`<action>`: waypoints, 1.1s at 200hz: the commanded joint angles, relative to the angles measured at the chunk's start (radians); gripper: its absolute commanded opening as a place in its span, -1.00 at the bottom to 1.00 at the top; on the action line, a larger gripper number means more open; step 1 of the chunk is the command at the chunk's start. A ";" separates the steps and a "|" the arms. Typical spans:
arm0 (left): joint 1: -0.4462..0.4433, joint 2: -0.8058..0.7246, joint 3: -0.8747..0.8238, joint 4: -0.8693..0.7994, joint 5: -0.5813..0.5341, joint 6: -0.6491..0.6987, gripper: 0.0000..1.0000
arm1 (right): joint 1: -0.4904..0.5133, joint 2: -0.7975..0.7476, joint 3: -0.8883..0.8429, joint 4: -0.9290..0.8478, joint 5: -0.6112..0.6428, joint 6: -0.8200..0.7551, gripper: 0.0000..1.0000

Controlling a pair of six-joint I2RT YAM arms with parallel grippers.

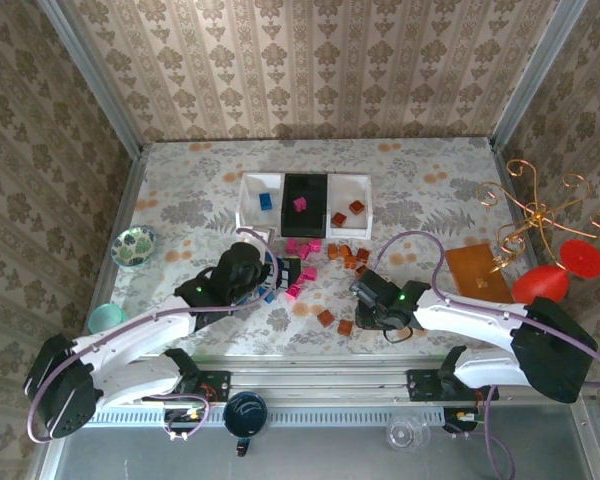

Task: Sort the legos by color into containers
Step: Pick up the lego from the bottom-center of the table, then place the lego in the container.

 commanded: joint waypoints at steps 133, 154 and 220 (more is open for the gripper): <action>0.114 -0.230 -0.108 -0.281 0.026 -0.095 0.92 | -0.222 0.791 1.139 -0.025 0.071 -0.419 -0.56; 0.114 -0.229 -0.104 -0.316 0.006 -0.106 0.90 | -0.237 0.908 1.279 -0.072 0.098 -0.416 -0.50; 0.104 -0.196 -0.095 -0.380 -0.011 -0.123 0.87 | -0.257 0.985 1.470 -0.140 0.080 -0.417 0.42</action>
